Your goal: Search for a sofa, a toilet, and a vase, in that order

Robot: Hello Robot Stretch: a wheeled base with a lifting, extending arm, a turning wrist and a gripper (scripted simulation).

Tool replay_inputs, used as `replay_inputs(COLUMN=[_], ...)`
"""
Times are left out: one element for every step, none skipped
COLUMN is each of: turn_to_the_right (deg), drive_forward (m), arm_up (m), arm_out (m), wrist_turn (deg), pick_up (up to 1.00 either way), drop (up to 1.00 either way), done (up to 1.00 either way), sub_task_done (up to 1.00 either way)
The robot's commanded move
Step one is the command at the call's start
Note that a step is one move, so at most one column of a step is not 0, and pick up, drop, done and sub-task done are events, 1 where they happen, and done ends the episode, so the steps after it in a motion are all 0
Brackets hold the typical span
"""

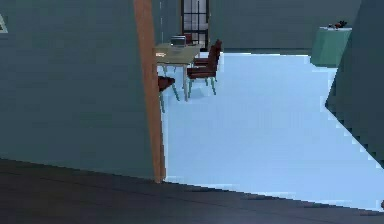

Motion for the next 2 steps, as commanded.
replay_inputs(turn_to_the_right=[9.0,3.0], drive_forward=[0.0,0.0], arm_up=[0.0,0.0], arm_out=[0.0,0.0], wrist_turn=[0.0,0.0], pick_up=[0.0,0.0], drop=[0.0,0.0], done=[0.0,0.0], sub_task_done=[0.0,0.0])
